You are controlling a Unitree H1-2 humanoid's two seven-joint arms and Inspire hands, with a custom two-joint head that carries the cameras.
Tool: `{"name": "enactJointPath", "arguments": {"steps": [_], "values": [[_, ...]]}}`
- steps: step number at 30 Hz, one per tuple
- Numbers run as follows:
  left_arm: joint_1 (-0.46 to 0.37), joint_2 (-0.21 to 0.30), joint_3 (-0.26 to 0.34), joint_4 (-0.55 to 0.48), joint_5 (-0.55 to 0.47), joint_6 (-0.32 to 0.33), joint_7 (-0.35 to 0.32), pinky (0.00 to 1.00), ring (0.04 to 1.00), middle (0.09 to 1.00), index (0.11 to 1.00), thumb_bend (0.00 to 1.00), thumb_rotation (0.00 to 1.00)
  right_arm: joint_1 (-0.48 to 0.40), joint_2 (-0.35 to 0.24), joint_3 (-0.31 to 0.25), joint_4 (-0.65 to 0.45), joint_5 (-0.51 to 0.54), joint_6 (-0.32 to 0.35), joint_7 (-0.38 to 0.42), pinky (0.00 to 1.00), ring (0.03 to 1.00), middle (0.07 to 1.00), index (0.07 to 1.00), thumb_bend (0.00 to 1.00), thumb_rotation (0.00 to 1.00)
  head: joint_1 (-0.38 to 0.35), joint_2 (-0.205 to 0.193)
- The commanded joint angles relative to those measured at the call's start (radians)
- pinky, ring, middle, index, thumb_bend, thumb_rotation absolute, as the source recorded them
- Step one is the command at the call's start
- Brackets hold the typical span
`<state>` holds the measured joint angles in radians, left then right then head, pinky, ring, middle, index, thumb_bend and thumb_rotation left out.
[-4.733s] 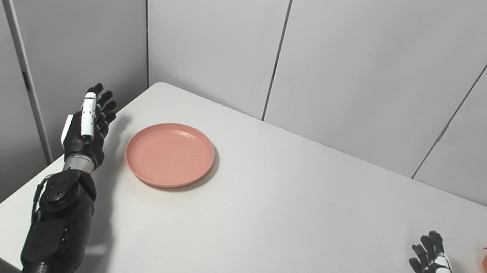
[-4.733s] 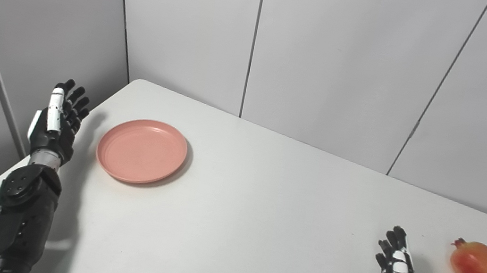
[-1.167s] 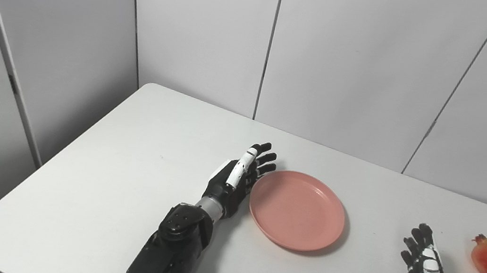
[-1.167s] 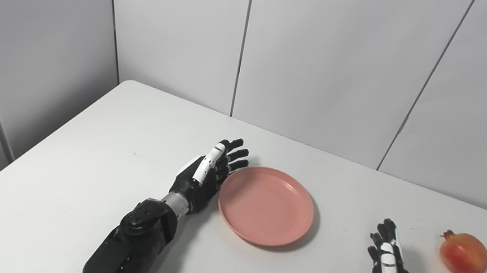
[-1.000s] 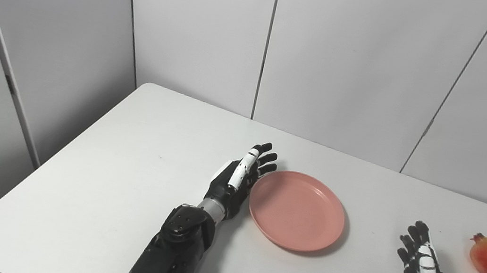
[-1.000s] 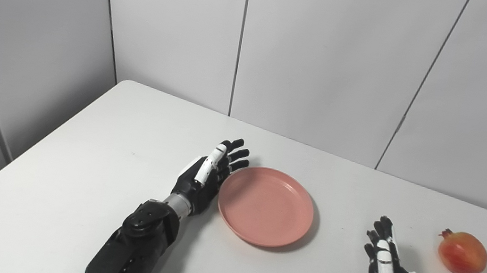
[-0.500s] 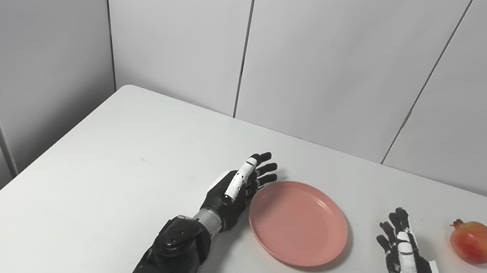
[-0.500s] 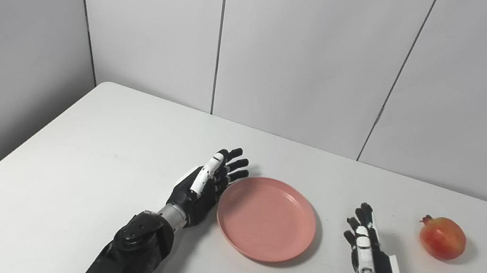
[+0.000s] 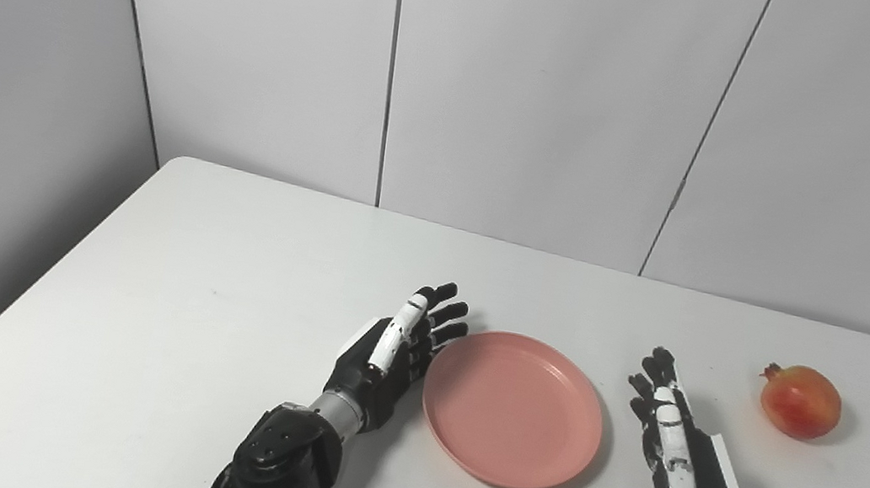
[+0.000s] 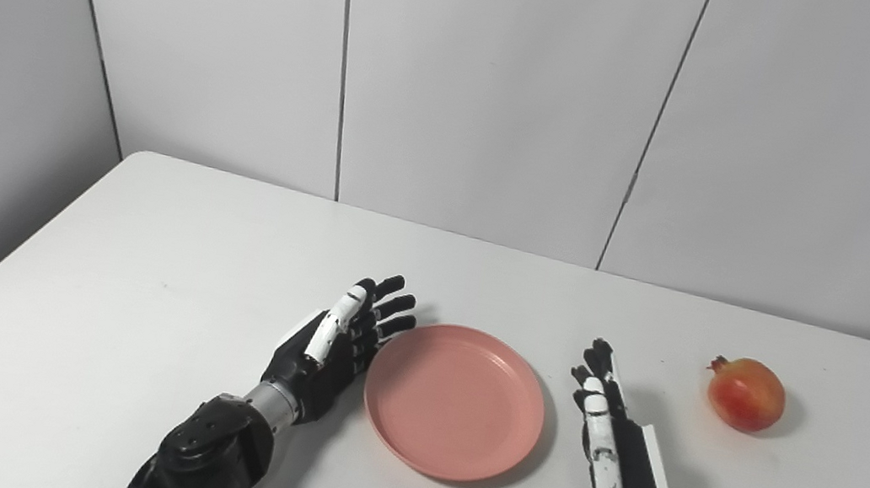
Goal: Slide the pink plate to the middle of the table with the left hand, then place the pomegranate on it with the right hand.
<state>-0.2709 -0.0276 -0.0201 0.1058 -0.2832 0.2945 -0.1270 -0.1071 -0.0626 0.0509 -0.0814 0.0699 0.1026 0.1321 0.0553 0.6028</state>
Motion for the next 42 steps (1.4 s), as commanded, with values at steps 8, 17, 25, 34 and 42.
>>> {"name": "enactJointPath", "arguments": {"steps": [8, 17, 25, 34, 42], "values": [[-0.008, -0.019, 0.008, -0.036, 0.028, -0.053, 0.013, 0.91, 0.911, 0.931, 0.926, 0.41, 1.00, -0.033, 0.002, -0.003, -0.036, 0.006, -0.001, 0.002, 0.99, 0.969, 0.992, 1.000, 0.27, 1.00, -0.031, 0.007], [0.005, -0.033, 0.021, -0.053, 0.055, -0.087, 0.030, 0.93, 0.927, 0.943, 0.933, 0.41, 1.00, -0.037, -0.002, -0.003, -0.062, -0.033, 0.000, -0.017, 0.94, 0.959, 0.982, 0.989, 0.26, 1.00, -0.084, 0.014], [0.023, -0.032, 0.033, -0.066, 0.056, -0.114, 0.035, 0.93, 0.931, 0.948, 0.939, 0.40, 1.00, -0.061, -0.017, 0.000, -0.112, -0.124, 0.011, -0.043, 0.99, 0.962, 0.979, 0.977, 0.31, 1.00, -0.135, 0.007], [0.041, -0.026, 0.037, -0.075, 0.080, -0.167, 0.036, 0.94, 0.940, 0.954, 0.949, 0.41, 1.00, -0.102, -0.067, -0.023, -0.177, -0.222, -0.034, -0.067, 0.92, 0.932, 0.955, 0.963, 0.34, 1.00, -0.196, -0.014], [0.063, -0.007, 0.042, -0.070, 0.097, -0.200, 0.031, 0.94, 0.928, 0.944, 0.938, 0.40, 1.00, -0.140, -0.137, -0.047, -0.198, -0.329, -0.061, -0.103, 0.85, 0.887, 0.906, 0.909, 0.43, 1.00, -0.267, -0.051]]}}
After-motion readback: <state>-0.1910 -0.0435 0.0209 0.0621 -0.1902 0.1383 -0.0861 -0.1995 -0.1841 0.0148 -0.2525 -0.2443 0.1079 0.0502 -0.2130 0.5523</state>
